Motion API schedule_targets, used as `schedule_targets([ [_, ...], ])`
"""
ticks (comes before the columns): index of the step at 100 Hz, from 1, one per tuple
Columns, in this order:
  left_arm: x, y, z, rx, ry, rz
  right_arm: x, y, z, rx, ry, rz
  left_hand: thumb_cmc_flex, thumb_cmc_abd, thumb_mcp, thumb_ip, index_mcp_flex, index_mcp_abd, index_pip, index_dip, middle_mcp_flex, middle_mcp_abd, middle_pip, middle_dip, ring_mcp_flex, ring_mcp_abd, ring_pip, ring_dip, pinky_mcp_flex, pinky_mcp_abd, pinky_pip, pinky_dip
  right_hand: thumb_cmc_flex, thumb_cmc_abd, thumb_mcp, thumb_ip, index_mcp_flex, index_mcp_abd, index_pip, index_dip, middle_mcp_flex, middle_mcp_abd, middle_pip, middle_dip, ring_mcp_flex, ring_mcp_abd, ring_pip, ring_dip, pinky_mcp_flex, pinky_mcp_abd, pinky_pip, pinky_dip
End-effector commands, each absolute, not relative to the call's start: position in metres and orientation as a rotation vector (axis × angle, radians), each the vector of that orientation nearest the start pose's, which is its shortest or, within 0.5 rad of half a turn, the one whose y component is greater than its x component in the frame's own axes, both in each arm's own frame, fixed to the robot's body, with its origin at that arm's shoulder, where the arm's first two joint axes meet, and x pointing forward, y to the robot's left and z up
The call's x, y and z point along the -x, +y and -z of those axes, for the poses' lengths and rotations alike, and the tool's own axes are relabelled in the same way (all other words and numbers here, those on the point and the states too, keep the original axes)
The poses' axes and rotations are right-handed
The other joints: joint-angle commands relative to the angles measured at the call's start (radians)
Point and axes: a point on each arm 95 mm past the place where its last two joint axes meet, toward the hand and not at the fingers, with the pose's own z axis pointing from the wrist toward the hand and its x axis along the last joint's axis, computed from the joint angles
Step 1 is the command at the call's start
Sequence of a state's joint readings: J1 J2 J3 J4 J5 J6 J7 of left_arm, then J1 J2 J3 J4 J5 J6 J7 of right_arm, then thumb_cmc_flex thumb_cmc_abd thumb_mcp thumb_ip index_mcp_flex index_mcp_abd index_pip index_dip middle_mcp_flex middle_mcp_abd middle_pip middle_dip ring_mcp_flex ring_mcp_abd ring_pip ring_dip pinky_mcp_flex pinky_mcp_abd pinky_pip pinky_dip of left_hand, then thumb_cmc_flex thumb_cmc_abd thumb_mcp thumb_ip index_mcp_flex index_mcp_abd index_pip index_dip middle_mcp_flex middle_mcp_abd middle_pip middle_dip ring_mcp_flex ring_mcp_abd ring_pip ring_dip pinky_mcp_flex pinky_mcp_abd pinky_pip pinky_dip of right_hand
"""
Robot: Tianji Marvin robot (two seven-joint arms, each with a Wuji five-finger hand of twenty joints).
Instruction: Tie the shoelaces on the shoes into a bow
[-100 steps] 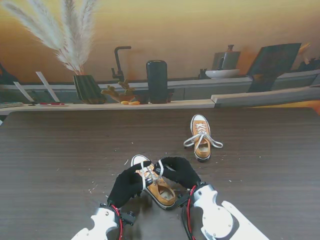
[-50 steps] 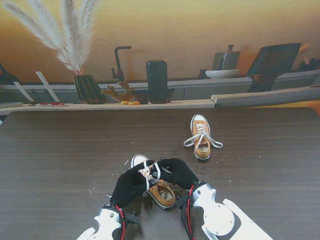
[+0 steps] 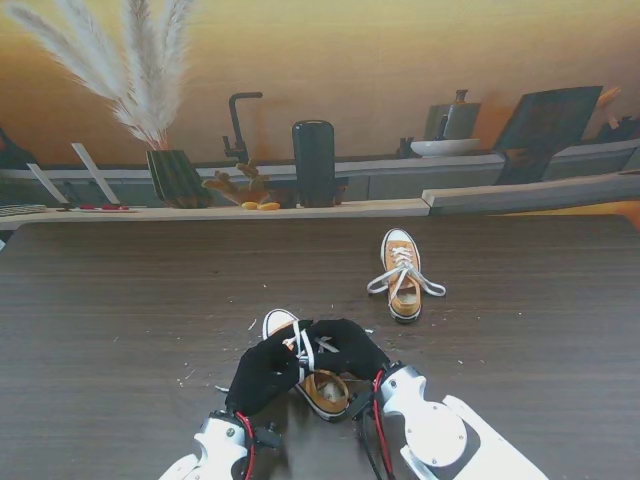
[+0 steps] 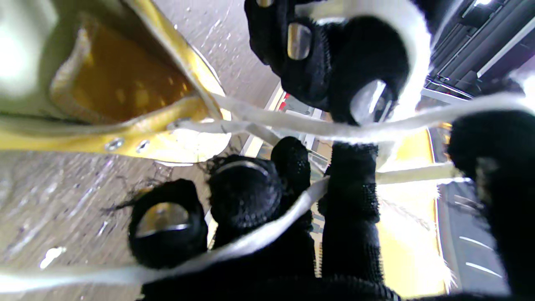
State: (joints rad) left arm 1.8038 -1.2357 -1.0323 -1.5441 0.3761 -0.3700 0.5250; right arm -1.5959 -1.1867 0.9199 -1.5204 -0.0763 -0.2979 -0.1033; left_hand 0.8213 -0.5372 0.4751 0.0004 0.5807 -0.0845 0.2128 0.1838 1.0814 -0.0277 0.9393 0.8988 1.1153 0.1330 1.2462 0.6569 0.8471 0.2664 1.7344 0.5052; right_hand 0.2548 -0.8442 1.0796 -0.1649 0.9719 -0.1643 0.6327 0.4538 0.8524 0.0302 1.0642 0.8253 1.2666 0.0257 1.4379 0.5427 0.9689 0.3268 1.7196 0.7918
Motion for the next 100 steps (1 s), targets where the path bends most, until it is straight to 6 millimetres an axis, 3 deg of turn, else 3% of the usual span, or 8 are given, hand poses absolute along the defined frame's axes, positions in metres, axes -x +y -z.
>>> schedule_targets([
  [1, -0.2858, -0.0851, 0.3896, 1.773, 0.711, 2.290, -0.3313, 0.1218, 0.3782, 1.839, -0.998, 2.076, 0.004, -0.042, 0.020, -0.026, -0.039, -0.140, -0.026, -0.025, -0.015, -0.002, -0.013, 0.024, -0.007, -0.001, -0.002, 0.032, -0.005, 0.012, 0.011, 0.022, 0.034, -0.054, 0.036, -0.037, -0.006, -0.039, 0.019, 0.032, -0.038, -0.018, -0.004, -0.015, -0.012, -0.015, -0.004, -0.015, -0.017, -0.030, 0.001, 0.018],
  [4, -0.2857, -0.0850, 0.3897, 1.767, 0.714, 2.288, -0.3313, 0.1222, 0.3783, 1.841, -0.990, 2.068, 0.004, -0.042, 0.020, -0.026, -0.037, -0.140, -0.025, -0.024, -0.015, -0.003, -0.013, 0.026, -0.007, -0.001, -0.002, 0.032, -0.005, 0.012, 0.011, 0.023, 0.046, -0.062, 0.043, -0.038, -0.001, -0.038, 0.025, 0.036, -0.043, -0.016, -0.005, -0.016, -0.018, -0.014, -0.005, -0.014, -0.022, -0.031, -0.001, 0.021],
  [7, -0.2857, -0.0850, 0.3898, 1.762, 0.718, 2.287, -0.3313, 0.1226, 0.3783, 1.843, -0.984, 2.060, 0.003, -0.040, 0.021, -0.026, -0.036, -0.139, -0.024, -0.024, -0.015, -0.003, -0.014, 0.028, -0.007, 0.000, -0.002, 0.033, -0.006, 0.011, 0.010, 0.024, 0.070, -0.072, 0.040, -0.099, 0.005, -0.039, 0.047, 0.022, -0.046, -0.015, -0.007, -0.021, -0.020, -0.013, -0.005, -0.013, -0.024, -0.032, -0.004, 0.032],
  [15, -0.2857, -0.0848, 0.3908, 1.752, 0.731, 2.283, -0.3311, 0.1239, 0.3781, 1.847, -0.962, 2.045, 0.003, -0.040, 0.023, -0.026, -0.036, -0.140, -0.024, -0.024, -0.015, -0.004, -0.015, 0.031, -0.009, -0.002, -0.003, 0.033, -0.010, 0.010, 0.007, 0.026, 0.121, -0.105, 0.039, -0.185, -0.001, -0.052, 0.164, -0.059, -0.054, -0.013, -0.010, -0.032, -0.030, -0.012, -0.006, -0.009, -0.031, -0.032, -0.012, 0.050],
  [30, -0.2857, -0.0845, 0.3921, 1.741, 0.748, 2.279, -0.3310, 0.1254, 0.3770, 1.853, -0.945, 2.026, -0.001, -0.038, 0.025, -0.025, -0.032, -0.141, -0.021, -0.023, -0.014, -0.003, -0.018, 0.035, -0.012, -0.002, -0.004, 0.034, -0.015, 0.010, 0.005, 0.030, 0.211, -0.138, 0.027, -0.220, -0.010, -0.074, 0.330, -0.097, -0.055, -0.011, -0.011, -0.038, -0.030, -0.012, -0.006, -0.008, -0.035, -0.032, -0.014, 0.054],
  [70, -0.2845, -0.0829, 0.3930, 1.721, 0.773, 2.286, -0.3321, 0.1265, 0.3755, 1.892, -0.867, 1.972, -0.013, -0.033, 0.024, -0.025, -0.019, -0.142, -0.011, -0.018, -0.019, -0.004, -0.027, 0.038, -0.018, -0.007, -0.008, 0.035, -0.028, 0.006, -0.002, 0.039, 0.339, -0.070, 0.075, -0.163, 0.063, -0.040, 0.439, -0.051, -0.055, -0.002, -0.017, -0.045, -0.030, 0.002, -0.002, -0.005, -0.043, -0.024, -0.007, 0.061],
  [85, -0.2837, -0.0819, 0.3931, 1.731, 0.747, 2.299, -0.3316, 0.1245, 0.3752, 1.897, -0.879, 1.965, -0.018, -0.030, 0.025, -0.024, -0.005, -0.138, -0.002, -0.014, -0.018, 0.000, -0.031, 0.035, -0.020, -0.009, -0.009, 0.036, -0.030, 0.005, -0.004, 0.044, 0.335, 0.008, 0.113, -0.124, 0.022, 0.078, 0.451, 0.075, -0.111, 0.018, -0.021, -0.063, -0.060, -0.001, -0.011, -0.002, -0.074, -0.035, -0.010, 0.073],
  [100, -0.2832, -0.0811, 0.3927, 1.743, 0.732, 2.292, -0.3311, 0.1225, 0.3752, 1.901, -0.895, 1.963, -0.019, -0.030, 0.028, -0.023, 0.005, -0.141, 0.006, -0.011, -0.019, -0.002, -0.032, 0.034, -0.023, -0.012, -0.009, 0.037, -0.038, 0.004, -0.005, 0.048, 0.320, 0.013, 0.181, -0.072, -0.017, 0.113, 0.463, 0.184, -0.147, 0.035, 0.001, -0.077, -0.082, 0.003, -0.013, 0.001, -0.098, -0.037, -0.008, 0.082],
])
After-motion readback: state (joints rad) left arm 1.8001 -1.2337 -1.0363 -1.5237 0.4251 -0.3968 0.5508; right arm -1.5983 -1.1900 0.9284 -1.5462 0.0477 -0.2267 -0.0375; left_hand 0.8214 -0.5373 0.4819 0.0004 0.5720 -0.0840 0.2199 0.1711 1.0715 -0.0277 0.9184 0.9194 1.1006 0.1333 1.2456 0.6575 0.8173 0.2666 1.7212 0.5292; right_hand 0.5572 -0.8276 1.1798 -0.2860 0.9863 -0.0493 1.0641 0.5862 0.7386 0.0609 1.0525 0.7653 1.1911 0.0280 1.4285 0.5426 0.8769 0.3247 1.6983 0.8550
